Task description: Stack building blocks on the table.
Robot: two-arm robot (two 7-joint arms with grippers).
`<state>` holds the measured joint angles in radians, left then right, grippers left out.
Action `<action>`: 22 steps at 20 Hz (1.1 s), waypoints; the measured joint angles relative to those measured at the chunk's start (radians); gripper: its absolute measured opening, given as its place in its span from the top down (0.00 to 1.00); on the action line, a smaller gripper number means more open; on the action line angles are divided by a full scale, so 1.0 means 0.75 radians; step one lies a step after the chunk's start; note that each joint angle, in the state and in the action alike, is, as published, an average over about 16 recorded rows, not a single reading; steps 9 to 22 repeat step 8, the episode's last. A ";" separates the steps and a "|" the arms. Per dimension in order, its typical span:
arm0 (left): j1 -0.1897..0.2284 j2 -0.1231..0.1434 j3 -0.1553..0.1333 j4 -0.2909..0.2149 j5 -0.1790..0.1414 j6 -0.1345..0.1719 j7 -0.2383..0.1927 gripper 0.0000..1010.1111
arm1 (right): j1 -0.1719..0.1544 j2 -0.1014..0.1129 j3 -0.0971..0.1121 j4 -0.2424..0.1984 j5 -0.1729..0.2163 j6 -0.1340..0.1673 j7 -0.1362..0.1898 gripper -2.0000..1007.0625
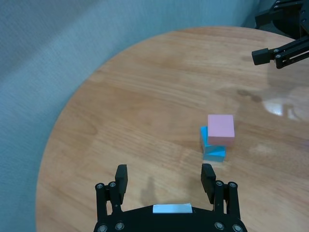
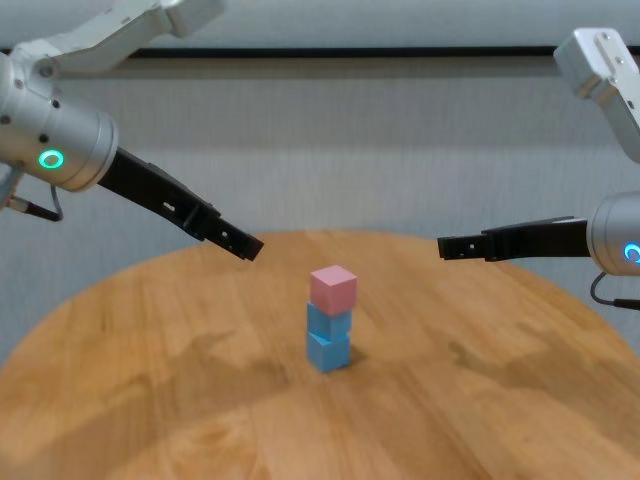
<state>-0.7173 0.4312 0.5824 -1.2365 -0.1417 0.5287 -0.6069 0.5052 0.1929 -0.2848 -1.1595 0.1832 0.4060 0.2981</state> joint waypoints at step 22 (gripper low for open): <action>-0.008 -0.005 0.007 0.005 0.005 0.011 0.002 0.01 | 0.000 0.000 0.000 0.000 0.000 0.000 0.000 0.00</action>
